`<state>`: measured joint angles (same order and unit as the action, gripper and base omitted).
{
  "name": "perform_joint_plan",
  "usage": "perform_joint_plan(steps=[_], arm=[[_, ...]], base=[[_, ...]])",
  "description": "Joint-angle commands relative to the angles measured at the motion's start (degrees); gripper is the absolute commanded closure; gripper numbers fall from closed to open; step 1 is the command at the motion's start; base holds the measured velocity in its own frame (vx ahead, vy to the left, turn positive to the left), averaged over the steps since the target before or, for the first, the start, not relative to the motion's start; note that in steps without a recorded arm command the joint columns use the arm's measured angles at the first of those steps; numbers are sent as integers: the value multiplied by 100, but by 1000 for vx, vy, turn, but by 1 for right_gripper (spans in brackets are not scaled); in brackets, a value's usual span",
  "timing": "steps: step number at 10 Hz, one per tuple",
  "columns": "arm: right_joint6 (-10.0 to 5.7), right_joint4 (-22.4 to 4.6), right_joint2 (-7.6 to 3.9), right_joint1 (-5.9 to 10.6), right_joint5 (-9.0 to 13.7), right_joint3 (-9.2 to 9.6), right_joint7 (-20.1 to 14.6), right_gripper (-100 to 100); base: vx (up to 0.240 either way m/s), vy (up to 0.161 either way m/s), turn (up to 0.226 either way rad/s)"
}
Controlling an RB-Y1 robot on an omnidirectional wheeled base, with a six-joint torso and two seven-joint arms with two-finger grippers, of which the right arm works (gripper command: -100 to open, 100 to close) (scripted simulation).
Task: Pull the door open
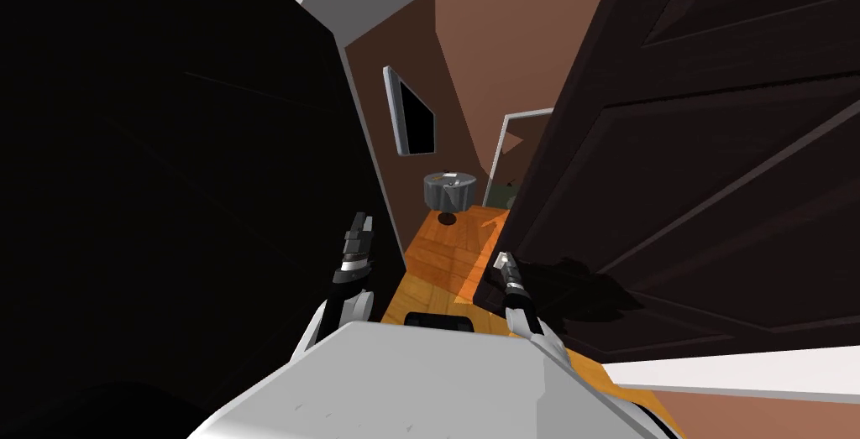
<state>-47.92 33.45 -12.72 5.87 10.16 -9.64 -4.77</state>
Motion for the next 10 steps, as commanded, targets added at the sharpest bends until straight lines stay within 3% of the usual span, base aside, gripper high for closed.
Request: perform_joint_plan(steps=[1, 2, 7, 10], arm=[[0, 0, 0, 0, 0, 0, 0, -100], [0, 0, 0, 0, 0, 0, 0, 100], [0, 0, 0, 0, 0, 0, 0, 100], [-26, 7, -60, -47, -78, 136, -144, 100]], base=[[67, 8, -36], [-33, 9, 8], [-10, -1, 6], [-159, -23, 82]])
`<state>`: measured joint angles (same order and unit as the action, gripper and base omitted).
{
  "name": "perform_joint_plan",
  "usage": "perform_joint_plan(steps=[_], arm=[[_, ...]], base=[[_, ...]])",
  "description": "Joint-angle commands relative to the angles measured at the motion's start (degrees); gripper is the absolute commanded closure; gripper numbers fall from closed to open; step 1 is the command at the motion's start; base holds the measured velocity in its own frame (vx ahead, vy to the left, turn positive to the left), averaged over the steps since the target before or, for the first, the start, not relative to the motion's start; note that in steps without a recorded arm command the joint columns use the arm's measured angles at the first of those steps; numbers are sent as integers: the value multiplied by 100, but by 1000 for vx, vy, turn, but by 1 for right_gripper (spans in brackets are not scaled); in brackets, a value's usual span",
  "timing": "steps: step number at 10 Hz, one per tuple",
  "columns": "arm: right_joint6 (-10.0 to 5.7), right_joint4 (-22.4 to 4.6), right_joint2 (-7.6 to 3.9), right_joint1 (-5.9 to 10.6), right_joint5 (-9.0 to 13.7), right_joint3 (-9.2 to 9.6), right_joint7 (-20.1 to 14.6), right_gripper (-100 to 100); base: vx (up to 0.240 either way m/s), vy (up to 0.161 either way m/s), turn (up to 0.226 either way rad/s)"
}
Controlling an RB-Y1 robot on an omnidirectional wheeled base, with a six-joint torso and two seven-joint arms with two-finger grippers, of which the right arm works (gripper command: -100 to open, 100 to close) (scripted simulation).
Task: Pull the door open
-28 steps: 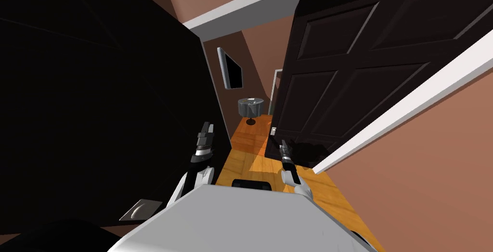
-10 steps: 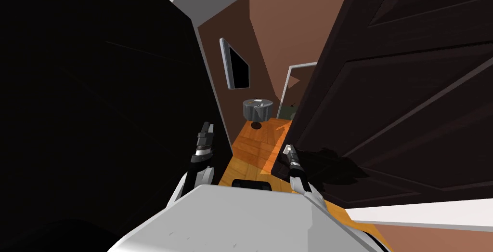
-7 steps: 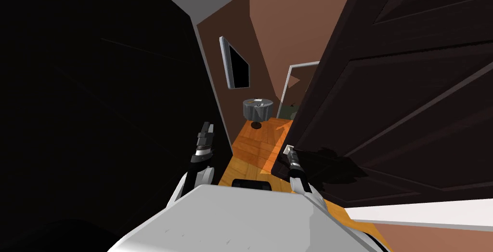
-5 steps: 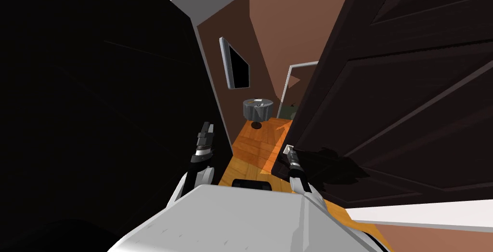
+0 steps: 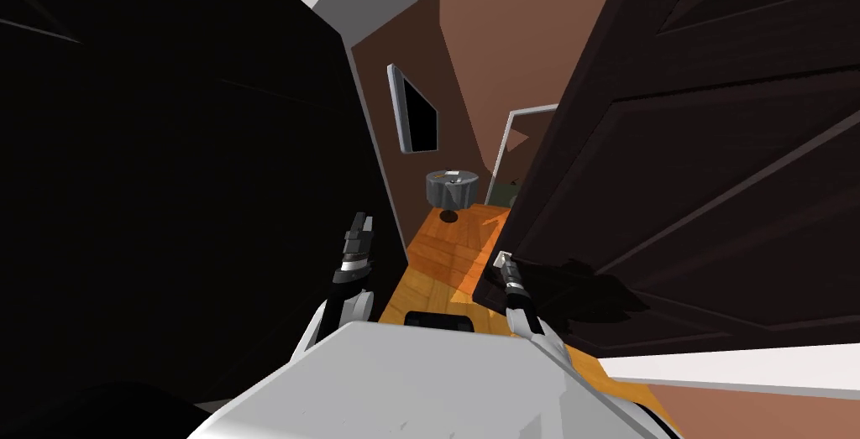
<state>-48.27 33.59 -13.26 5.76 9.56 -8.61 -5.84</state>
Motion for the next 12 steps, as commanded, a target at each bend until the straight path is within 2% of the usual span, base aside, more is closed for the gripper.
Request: perform_joint_plan(steps=[1, 6, 8, 9, 12], arm=[[-4, 1, -36, -50, -48, 85, -96, 100], [-78, 44, -206, -124, -217, 375, -426, 100], [-95, 54, -245, -142, -256, 443, -502, 100], [-82, 48, -224, -123, -246, 426, -471, 100], [-180, 74, -326, -207, -362, 626, -679, 100]], base=[[-178, 14, 85], [-210, -32, 107], [-217, -49, 78], [-106, -17, 31], [-193, -26, 93]])
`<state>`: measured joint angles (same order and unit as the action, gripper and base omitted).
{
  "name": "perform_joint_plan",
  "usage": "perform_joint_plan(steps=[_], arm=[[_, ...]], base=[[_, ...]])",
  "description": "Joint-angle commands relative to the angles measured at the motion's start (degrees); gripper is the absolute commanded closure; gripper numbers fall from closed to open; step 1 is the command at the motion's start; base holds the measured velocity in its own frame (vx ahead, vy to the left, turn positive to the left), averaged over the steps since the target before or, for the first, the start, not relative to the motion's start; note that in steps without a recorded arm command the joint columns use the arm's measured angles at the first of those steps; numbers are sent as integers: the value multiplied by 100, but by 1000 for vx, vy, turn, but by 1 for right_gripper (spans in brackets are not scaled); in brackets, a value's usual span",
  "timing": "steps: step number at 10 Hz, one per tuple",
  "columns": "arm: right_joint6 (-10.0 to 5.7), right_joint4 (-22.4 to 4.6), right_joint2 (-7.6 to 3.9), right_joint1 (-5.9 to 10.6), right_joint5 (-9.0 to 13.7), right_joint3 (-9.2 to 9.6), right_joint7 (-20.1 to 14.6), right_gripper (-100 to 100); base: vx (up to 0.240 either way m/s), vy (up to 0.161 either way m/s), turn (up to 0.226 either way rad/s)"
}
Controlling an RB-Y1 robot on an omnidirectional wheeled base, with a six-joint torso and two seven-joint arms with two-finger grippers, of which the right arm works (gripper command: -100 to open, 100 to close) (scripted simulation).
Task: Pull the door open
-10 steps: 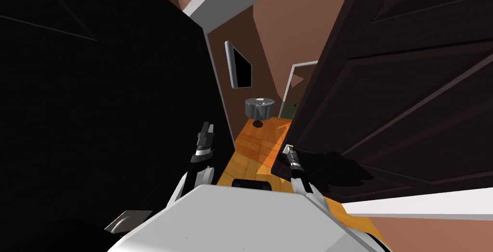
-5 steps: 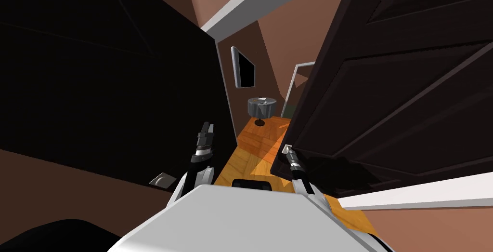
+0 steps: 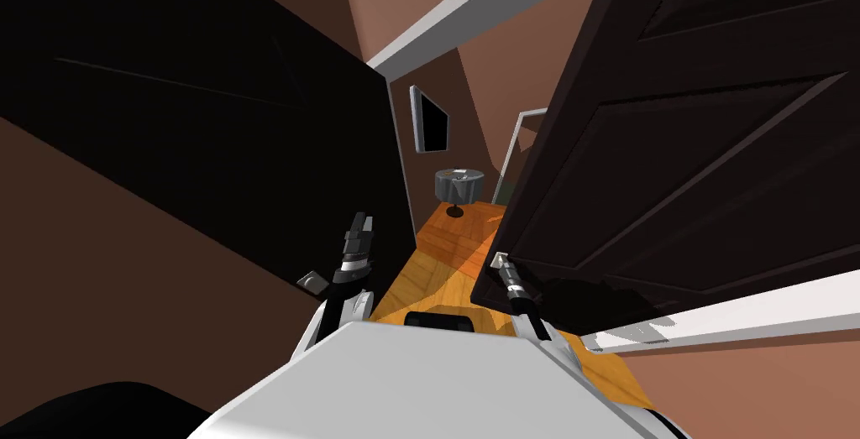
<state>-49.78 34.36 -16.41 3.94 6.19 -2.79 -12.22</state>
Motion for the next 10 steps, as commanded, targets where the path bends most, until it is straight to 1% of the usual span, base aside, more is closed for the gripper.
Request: perform_joint_plan(steps=[1, 5, 6, 7, 9, 10], arm=[[-61, 8, -47, -47, -58, 99, -102, 100], [-200, 56, -202, -143, -200, 340, -366, 100], [-157, 57, -180, -135, -180, 308, -324, 100], [-273, 65, -260, -226, -248, 430, -459, 100], [-404, 88, -364, -307, -311, 544, -596, 100], [-510, 107, -448, -372, -362, 636, -707, 100]], base=[[-213, -33, 86], [-232, -52, 91], [-96, -24, 24], [-156, -27, 100], [-241, -79, 108], [-228, -57, 106]])
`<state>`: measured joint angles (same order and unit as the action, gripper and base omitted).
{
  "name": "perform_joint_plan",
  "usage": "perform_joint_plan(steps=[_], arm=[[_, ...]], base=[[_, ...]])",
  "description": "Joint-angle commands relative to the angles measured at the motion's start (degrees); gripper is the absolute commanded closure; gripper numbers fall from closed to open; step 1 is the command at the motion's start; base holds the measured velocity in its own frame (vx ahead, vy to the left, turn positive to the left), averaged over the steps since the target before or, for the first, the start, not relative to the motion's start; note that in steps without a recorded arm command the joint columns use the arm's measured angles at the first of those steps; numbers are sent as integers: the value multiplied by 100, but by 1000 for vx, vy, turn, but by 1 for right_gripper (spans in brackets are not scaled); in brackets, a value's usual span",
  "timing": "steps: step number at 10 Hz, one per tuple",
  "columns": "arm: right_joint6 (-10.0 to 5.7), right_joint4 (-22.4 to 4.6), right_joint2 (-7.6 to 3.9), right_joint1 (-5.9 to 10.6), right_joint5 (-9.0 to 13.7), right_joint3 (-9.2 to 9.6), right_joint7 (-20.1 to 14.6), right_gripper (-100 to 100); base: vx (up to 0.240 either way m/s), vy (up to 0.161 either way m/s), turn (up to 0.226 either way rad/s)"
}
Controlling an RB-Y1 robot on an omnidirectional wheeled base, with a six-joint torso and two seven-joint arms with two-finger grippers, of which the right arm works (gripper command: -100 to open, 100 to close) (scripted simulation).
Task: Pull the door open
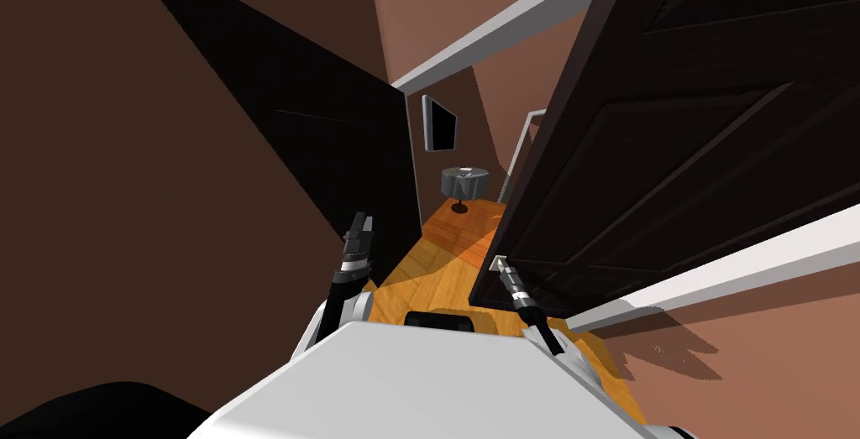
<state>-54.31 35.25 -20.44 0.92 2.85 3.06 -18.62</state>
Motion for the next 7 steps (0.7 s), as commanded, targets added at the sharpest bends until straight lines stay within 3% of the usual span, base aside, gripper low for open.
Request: perform_joint_plan(steps=[1, 3, 4, 5, 7], arm=[[-125, 30, -98, -112, -61, 109, -137, 100], [-271, 56, -213, -201, -131, 234, -289, 100], [-200, 85, -171, -186, -115, 204, -230, 100], [-414, 56, -269, -333, -176, 297, -349, 100], [-614, 44, -370, -443, -223, 365, -445, 100]], base=[[-241, -75, 83], [-269, -55, 83], [-105, -21, 6], [-156, -42, 125], [-183, -84, 121]])
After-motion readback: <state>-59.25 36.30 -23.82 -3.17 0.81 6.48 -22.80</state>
